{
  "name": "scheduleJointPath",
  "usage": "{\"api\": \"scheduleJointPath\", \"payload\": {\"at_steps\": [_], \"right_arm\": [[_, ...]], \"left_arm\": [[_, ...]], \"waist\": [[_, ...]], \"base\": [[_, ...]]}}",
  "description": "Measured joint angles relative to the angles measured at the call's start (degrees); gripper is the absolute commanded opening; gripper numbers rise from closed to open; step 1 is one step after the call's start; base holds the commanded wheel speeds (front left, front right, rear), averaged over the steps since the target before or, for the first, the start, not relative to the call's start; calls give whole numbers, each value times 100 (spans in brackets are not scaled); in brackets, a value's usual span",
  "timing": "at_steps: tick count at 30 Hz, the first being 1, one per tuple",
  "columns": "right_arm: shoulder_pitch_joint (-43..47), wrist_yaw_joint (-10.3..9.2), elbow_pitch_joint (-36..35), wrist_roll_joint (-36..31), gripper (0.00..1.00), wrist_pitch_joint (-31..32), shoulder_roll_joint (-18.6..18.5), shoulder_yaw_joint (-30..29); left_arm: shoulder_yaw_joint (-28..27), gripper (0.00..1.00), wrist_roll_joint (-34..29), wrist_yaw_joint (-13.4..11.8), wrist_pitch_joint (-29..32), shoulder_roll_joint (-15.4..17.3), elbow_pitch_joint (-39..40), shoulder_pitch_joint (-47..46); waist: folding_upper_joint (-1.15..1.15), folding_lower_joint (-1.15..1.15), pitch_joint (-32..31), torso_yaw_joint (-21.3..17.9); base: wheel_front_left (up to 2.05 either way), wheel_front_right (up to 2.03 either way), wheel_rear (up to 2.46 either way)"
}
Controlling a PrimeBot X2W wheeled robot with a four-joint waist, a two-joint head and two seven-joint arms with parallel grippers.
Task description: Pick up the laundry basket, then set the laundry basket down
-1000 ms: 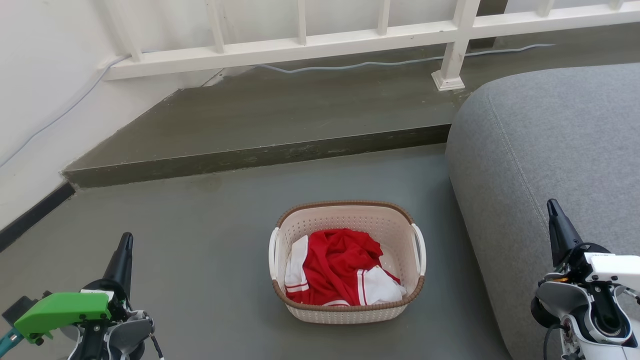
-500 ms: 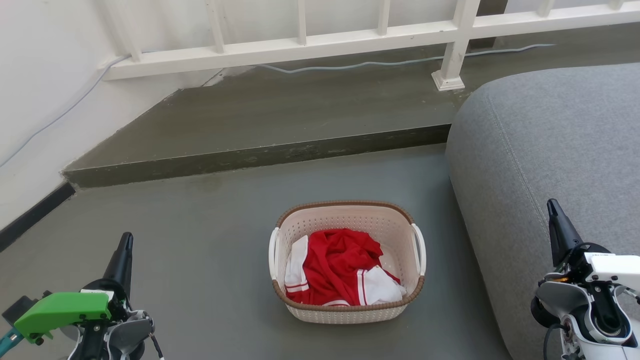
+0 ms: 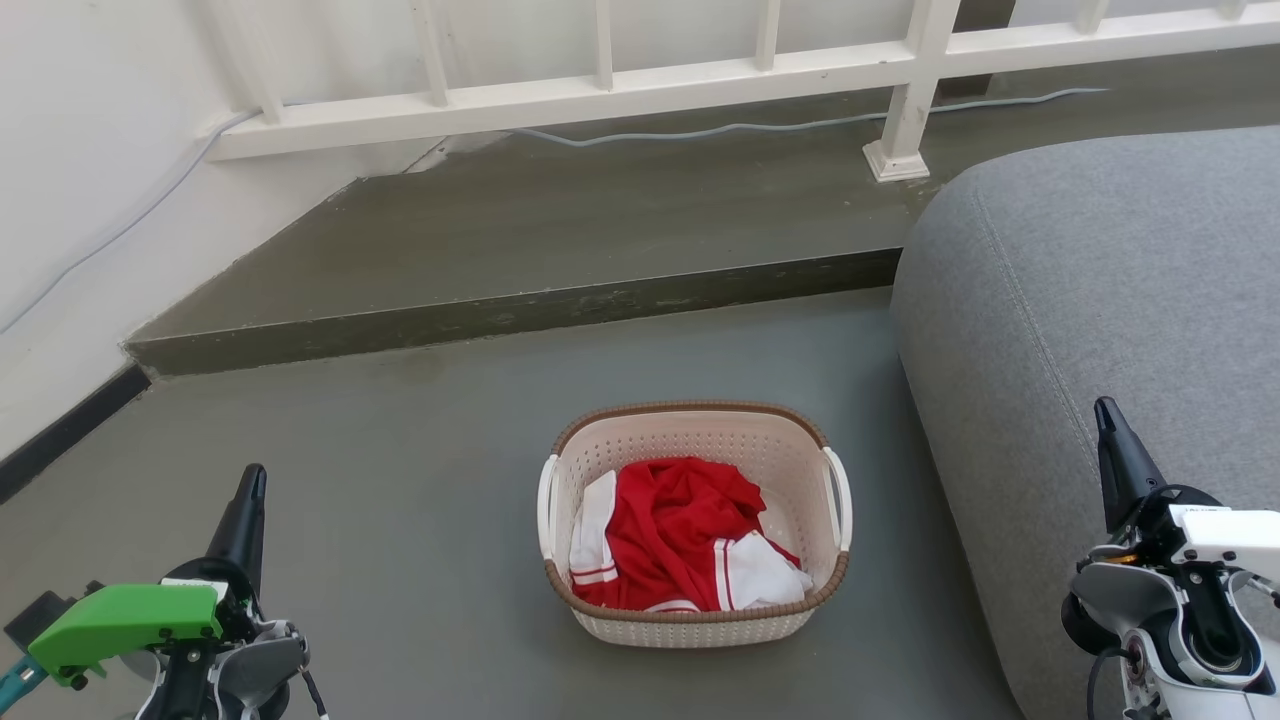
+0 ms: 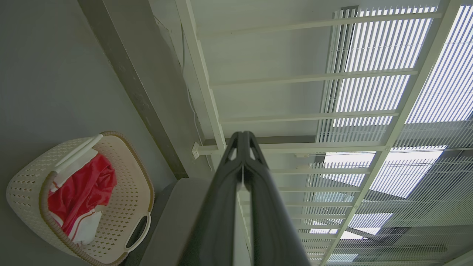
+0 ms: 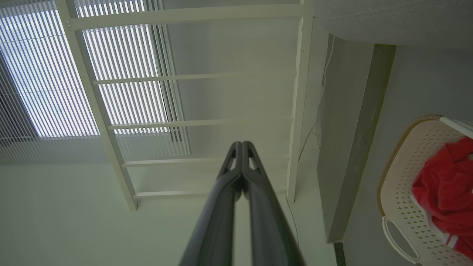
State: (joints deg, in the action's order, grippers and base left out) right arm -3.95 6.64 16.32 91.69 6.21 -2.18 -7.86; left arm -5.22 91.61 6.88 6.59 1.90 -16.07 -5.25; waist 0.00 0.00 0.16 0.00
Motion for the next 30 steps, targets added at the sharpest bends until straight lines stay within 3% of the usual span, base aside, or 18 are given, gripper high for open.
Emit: {"api": "scheduleJointPath", "payload": {"at_steps": [30], "right_arm": [[0, 9, -13, 0, 0, 0, 0, 1]], "left_arm": [[3, 0, 0, 1, 0, 0, 11, 0]], "waist": [[0, 0, 0, 0]], "base": [[0, 0, 0]]}}
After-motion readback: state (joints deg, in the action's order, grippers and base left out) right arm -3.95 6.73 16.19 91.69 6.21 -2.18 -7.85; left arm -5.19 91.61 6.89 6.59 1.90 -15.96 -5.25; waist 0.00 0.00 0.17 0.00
